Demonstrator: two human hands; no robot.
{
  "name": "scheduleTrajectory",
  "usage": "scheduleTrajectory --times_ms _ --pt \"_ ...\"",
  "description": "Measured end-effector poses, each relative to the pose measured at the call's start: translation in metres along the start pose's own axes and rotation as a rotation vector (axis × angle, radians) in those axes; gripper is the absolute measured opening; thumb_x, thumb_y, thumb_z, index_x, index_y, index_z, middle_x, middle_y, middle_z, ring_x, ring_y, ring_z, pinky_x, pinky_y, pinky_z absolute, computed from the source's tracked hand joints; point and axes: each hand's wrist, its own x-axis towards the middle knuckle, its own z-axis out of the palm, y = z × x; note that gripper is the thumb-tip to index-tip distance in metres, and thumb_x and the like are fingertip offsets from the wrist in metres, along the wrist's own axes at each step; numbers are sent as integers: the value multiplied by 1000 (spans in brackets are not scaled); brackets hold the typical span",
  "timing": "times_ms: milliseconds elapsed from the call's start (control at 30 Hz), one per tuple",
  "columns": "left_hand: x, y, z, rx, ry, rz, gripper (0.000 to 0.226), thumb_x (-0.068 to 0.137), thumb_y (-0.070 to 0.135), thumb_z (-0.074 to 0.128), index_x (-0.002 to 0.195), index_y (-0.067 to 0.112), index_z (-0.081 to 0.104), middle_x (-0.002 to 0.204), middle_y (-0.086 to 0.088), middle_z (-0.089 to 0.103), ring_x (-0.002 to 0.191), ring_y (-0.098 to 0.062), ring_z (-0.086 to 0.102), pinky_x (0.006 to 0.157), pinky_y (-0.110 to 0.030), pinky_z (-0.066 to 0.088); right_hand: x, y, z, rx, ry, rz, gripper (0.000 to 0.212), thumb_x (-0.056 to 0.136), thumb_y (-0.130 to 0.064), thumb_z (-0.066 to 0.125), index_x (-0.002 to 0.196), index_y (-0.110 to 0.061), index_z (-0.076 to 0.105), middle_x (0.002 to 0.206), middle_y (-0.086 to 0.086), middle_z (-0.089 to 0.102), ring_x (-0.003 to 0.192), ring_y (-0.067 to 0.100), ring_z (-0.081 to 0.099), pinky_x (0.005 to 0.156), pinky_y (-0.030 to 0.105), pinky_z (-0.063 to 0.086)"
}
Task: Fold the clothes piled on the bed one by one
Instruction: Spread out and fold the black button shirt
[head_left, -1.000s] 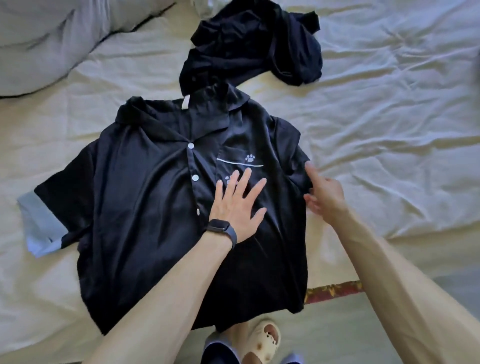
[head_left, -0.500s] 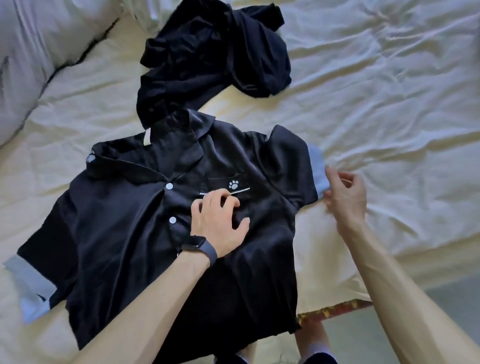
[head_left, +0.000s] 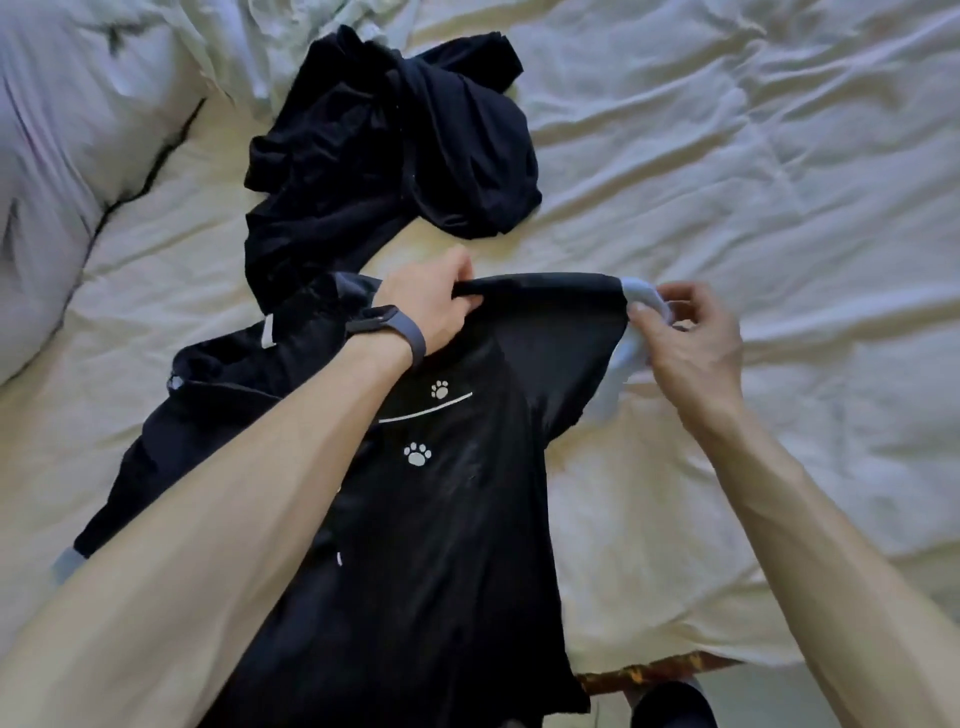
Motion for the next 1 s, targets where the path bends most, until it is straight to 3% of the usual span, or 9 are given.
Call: scheduleTrajectory --times_ms 133,200,367,500,567,633,733,833,1000 --pt "4 9 6 80 -146 39 55 80 32 66 132 30 49 124 -1 63 116 -29 57 103 -46 42 -13 15 -5 -176 13 61 40 87 -37 76 120 -21 59 113 -1 65 96 11 61 88 29 49" --pt "11 23 9 48 -202 13 63 68 44 64 129 37 52 127 4 60 120 -25 54 107 -45 36 -24 14 -4 -251 -4 134 52 83 -52 75 120 -20 57 113 -4 63 103 16 60 89 30 45" --pt "31 75 18 135 -333 44 68 59 82 54 107 34 57 103 8 65 97 -23 59 87 -41 38 -58 19 -1 -423 -236 387 63 69 -83 58 98 -27 56 91 -9 68 92 22 68 83 41 55" --pt "43 104 14 175 -439 94 47 87 64 60 92 18 67 82 1 65 69 -17 57 57 -30 37 -73 29 7 -298 -420 515 44 78 -63 67 90 -20 66 70 -3 70 62 15 67 60 35 60" --pt "44 114 9 87 -444 149 29 92 50 62 97 21 67 85 6 64 72 -13 56 58 -29 38 -77 37 8 -117 -435 549 26 84 -43 72 93 -19 66 72 -5 66 61 12 62 51 26 52" --pt "42 118 6 -130 -353 179 14 94 39 64 100 27 66 87 12 63 81 -12 59 63 -24 42 -79 46 4 55 -305 509 15 86 -35 71 84 -22 64 59 -13 59 53 8 58 51 25 51" --pt "35 115 6 -291 -228 203 12 95 28 63 106 27 67 86 19 61 80 -4 59 61 -10 40 -86 58 -2 134 -68 392 23 85 -38 69 67 -29 58 56 -13 56 50 4 60 55 29 57" --pt "33 106 15 -320 -214 141 9 94 23 63 100 30 64 84 22 58 75 4 55 59 -10 40 -95 62 -1 137 10 337 18 89 -38 69 80 -25 62 66 -13 66 59 4 69 60 30 61" --pt "28 110 9 -399 -246 85 11 92 22 65 98 31 67 91 15 67 86 -8 65 73 -19 53 -86 61 3 279 -16 455 9 92 -18 70 97 -17 63 82 1 75 69 12 75 65 32 63"
